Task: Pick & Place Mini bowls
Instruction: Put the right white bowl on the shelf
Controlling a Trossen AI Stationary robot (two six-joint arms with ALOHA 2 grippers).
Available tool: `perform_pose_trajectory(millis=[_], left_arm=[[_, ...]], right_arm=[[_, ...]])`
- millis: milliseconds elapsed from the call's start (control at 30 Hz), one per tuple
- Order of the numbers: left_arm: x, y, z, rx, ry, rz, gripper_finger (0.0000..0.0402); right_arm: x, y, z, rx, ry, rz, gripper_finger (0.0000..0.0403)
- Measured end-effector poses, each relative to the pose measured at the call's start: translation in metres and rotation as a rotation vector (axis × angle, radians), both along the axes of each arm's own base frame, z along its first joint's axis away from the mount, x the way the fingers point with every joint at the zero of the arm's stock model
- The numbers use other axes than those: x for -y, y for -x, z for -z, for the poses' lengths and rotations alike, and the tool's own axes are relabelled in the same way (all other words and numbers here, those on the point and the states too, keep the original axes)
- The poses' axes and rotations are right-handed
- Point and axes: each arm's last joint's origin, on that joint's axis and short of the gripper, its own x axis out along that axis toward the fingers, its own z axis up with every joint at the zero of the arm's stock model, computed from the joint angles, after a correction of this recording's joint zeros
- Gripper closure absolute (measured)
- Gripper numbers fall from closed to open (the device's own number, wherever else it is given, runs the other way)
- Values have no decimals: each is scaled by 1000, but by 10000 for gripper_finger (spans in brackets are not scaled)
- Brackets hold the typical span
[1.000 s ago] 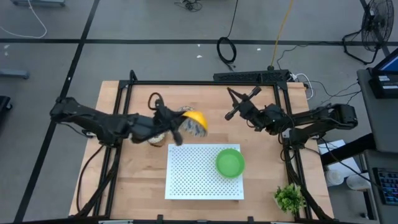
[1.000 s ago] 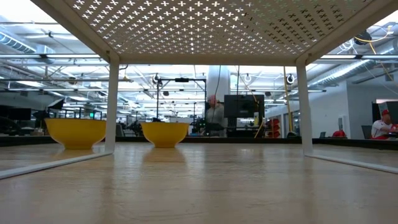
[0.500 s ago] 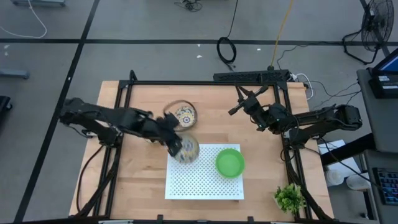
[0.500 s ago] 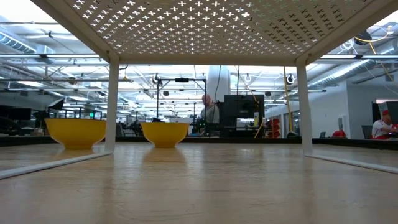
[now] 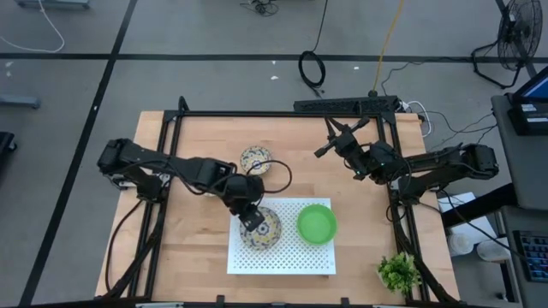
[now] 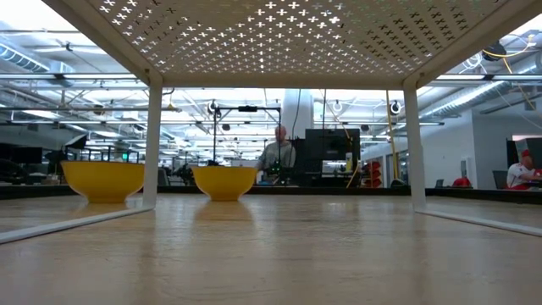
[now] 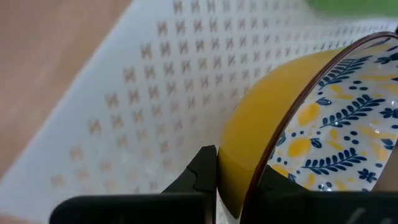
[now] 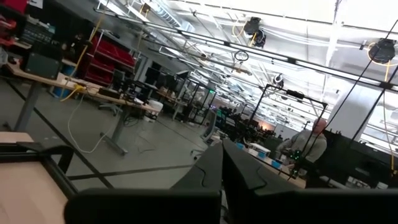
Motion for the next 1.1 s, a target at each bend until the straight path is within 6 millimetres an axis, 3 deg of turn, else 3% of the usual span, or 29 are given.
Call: perform_pose_trajectory(millis=[200,500,1100], left_arm=[[-1,6,3,-89,29,-4,380],[-1,6,3,-81,23,13,332],[0,7,3,-38,-11,149,325]], right_arm=[[0,0,0,3,1,-1,403],[0,0,0,-2,0,0,403],[0,0,0,-2,-1,0,403]])
